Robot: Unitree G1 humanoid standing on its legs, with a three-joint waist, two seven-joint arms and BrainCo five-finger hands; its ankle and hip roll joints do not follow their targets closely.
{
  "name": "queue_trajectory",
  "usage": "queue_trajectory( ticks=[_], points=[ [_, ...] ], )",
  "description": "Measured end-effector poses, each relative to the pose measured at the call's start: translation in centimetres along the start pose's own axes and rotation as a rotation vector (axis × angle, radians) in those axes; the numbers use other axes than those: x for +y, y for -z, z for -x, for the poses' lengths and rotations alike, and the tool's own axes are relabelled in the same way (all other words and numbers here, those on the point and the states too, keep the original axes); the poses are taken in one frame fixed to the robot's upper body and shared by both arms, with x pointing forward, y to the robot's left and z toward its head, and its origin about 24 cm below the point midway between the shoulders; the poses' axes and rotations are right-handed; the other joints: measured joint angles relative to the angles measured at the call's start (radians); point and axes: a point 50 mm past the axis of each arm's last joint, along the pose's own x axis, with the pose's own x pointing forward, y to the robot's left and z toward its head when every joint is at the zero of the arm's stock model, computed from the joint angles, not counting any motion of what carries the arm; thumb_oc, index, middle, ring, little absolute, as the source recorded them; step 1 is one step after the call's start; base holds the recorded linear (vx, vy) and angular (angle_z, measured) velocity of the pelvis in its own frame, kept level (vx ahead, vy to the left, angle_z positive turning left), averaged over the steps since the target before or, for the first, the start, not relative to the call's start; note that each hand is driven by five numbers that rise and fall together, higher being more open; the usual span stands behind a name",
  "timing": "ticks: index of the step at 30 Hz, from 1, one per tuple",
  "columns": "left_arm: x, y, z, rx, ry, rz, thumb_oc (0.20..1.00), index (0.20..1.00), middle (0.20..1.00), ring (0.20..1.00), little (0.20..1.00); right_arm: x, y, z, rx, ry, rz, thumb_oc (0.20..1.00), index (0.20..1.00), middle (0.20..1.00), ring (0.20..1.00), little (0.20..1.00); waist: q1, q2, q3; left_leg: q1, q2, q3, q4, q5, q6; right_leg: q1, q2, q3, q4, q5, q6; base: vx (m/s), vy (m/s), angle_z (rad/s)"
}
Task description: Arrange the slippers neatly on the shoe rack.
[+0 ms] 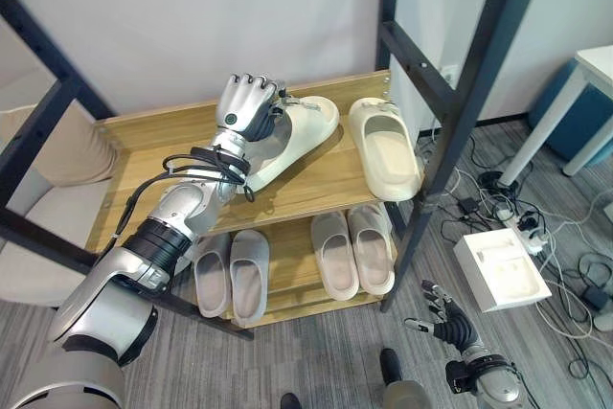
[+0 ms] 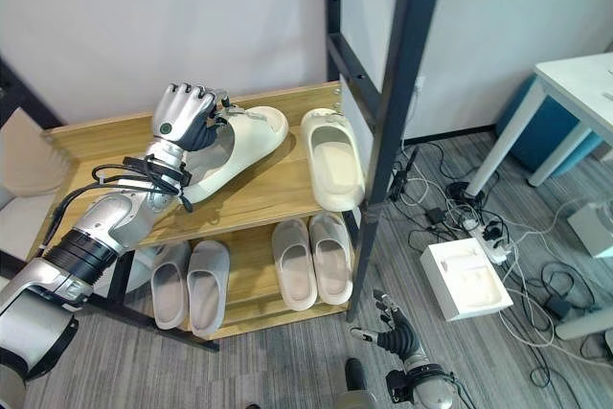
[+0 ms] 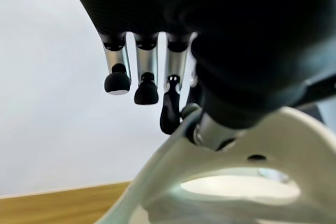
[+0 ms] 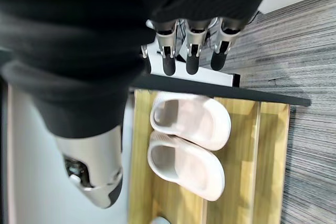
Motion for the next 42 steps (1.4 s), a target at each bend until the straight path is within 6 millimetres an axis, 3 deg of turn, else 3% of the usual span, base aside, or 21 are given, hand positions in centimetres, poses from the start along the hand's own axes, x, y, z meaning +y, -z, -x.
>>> queue_trajectory(
  ticks=[8, 9, 14, 18, 21, 22, 24, 26, 30, 33, 37, 42],
  points=[
    [-1.6, 1.5, -0.4, 0.078, 0.099, -0.064, 0.200, 0.200, 0.200, 0.200, 0.200, -0.9, 0.1, 0.3, 0.005, 0.034, -0.003, 1.000, 1.000, 1.000, 1.000, 1.000, -0.004, -0.001, 0.001, 0.012, 0.005, 0.025, 0.000, -0.004, -0.003, -0.003, 0.007, 0.022, 0.000, 0.003, -0.001, 0.00, -0.027, -0.08],
    [-1.5, 1.4, -0.4, 0.077, 0.099, -0.063, 1.000, 1.000, 1.000, 1.000, 1.000, -0.9, 0.1, 0.3, 0.005, 0.034, -0.003, 1.000, 1.000, 1.000, 1.000, 1.000, -0.004, -0.001, 0.001, 0.012, 0.005, 0.025, 0.000, -0.004, -0.004, -0.003, 0.007, 0.022, 0.000, 0.003, -0.001, 0.00, 0.000, 0.00],
    [-1.4, 1.2, -0.5, 0.074, 0.110, -0.051, 1.000, 1.000, 1.000, 1.000, 1.000, -0.8, 0.1, 0.2, 0.003, 0.032, -0.004, 1.000, 1.000, 1.000, 1.000, 1.000, 0.009, -0.003, 0.002, 0.009, 0.005, 0.017, 0.000, -0.005, -0.003, -0.001, 0.005, 0.017, 0.000, 0.003, -0.001, 0.00, -0.006, 0.02],
    [0.0, -0.5, -0.8, 0.027, 0.041, 0.062, 1.000, 1.000, 1.000, 1.000, 1.000, -0.7, -0.3, -0.1, -0.010, 0.028, -0.004, 1.000, 1.000, 1.000, 1.000, 1.000, 0.027, -0.014, 0.008, 0.009, 0.005, 0.002, 0.000, -0.005, -0.003, 0.009, 0.005, 0.000, 0.001, 0.002, -0.002, -0.01, -0.006, 0.11],
    [0.1, -1.5, 0.9, 0.118, -0.031, 0.350, 1.000, 1.000, 1.000, 1.000, 1.000, -0.4, -0.2, -0.2, -0.009, 0.026, -0.018, 1.000, 1.000, 1.000, 1.000, 1.000, 0.038, -0.015, 0.008, 0.014, 0.005, -0.027, 0.000, -0.005, -0.003, 0.031, 0.004, -0.029, 0.001, -0.002, -0.006, -0.01, 0.005, 0.26],
    [-1.0, -1.9, 2.1, 0.186, -0.022, 0.509, 1.000, 1.000, 1.000, 1.000, 1.000, 0.0, -0.3, -0.3, -0.012, 0.025, -0.033, 1.000, 1.000, 1.000, 1.000, 1.000, 0.051, -0.017, 0.007, 0.014, 0.005, -0.041, 0.000, -0.005, -0.002, 0.039, 0.004, -0.040, 0.001, -0.005, -0.011, 0.00, 0.016, 0.27],
    [-2.3, -1.9, 3.4, 0.263, 0.013, 0.650, 1.000, 1.000, 1.000, 1.000, 1.000, 0.3, -0.6, -0.6, -0.015, 0.020, -0.042, 1.000, 1.000, 1.000, 1.000, 1.000, 0.070, -0.021, 0.007, 0.013, 0.005, -0.043, 0.000, -0.005, -0.002, 0.039, 0.003, -0.041, 0.001, -0.006, -0.012, 0.00, 0.013, 0.14],
    [-4.5, -2.0, 5.9, 0.418, 0.087, 1.008, 1.000, 1.000, 1.000, 1.000, 1.000, 0.7, -1.1, -1.3, -0.019, 0.014, -0.052, 1.000, 1.000, 1.000, 1.000, 1.000, 0.091, -0.027, 0.004, 0.012, 0.003, -0.063, 0.001, -0.004, -0.002, 0.051, -0.001, -0.065, 0.000, -0.007, -0.013, 0.00, 0.019, 0.26],
    [-5.0, -2.1, 7.3, 0.492, 0.098, 1.318, 1.000, 1.000, 1.000, 1.000, 1.000, 0.7, -1.3, -1.5, -0.023, 0.010, -0.047, 1.000, 1.000, 1.000, 1.000, 1.000, 0.115, -0.037, -0.002, 0.013, 0.000, -0.078, 0.000, -0.004, -0.001, 0.065, -0.006, -0.086, 0.000, -0.010, -0.010, 0.00, 0.020, 0.14],
    [-6.0, -1.6, 8.6, 0.563, 0.116, 1.446, 1.000, 1.000, 1.000, 1.000, 1.000, 1.4, -1.0, -1.4, 0.005, -0.028, -0.036, 1.000, 1.000, 1.000, 1.000, 1.000, 0.114, -0.042, -0.013, 0.013, -0.001, -0.085, 0.000, -0.004, 0.000, 0.066, -0.007, -0.089, 0.000, -0.012, -0.009, 0.01, 0.012, 0.07],
    [-6.0, -1.2, 8.6, 0.610, 0.089, 1.577, 1.000, 1.000, 1.000, 1.000, 1.000, 1.5, -0.5, -1.2, 0.031, -0.037, -0.034, 1.000, 1.000, 1.000, 1.000, 1.000, 0.111, -0.045, -0.020, 0.013, -0.002, -0.085, 0.001, -0.004, 0.000, 0.066, -0.008, -0.089, 0.000, -0.013, -0.008, 0.00, 0.000, 0.00],
    [-5.5, -2.9, 9.2, 0.557, 0.143, 1.691, 1.000, 1.000, 1.000, 1.000, 1.000, 1.5, -0.4, -1.1, 0.037, -0.048, -0.033, 1.000, 1.000, 1.000, 1.000, 1.000, 0.111, -0.045, -0.020, 0.014, -0.002, -0.081, 0.000, -0.005, 0.002, 0.065, -0.009, -0.085, 0.000, -0.016, -0.005, 0.00, 0.002, -0.01]
  ],
)
